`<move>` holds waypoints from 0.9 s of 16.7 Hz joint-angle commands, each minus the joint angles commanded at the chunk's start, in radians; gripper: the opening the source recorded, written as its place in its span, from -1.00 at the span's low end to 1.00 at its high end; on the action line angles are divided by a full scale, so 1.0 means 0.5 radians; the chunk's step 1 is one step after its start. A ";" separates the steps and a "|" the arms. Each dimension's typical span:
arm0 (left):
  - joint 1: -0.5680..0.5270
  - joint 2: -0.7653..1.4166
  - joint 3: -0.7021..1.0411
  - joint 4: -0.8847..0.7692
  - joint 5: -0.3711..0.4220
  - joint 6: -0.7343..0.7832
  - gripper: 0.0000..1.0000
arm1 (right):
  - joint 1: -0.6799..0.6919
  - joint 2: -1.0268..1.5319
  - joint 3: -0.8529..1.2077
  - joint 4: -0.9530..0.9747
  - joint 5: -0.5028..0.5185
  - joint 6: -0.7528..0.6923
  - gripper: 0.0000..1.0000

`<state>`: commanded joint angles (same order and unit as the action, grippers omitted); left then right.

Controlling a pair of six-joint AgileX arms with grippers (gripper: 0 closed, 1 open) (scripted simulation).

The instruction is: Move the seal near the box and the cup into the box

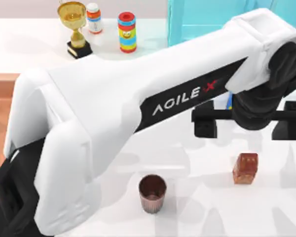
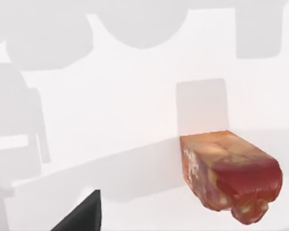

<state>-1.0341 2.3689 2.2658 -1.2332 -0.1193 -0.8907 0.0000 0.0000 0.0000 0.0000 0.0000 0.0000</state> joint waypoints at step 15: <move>-0.146 0.470 0.666 -0.471 -0.096 -0.355 1.00 | 0.000 0.000 0.000 0.000 0.000 0.000 1.00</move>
<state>-1.1070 2.6040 2.5989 -1.4688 -0.1671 -1.0681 0.0000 0.0000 0.0000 0.0000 0.0000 0.0000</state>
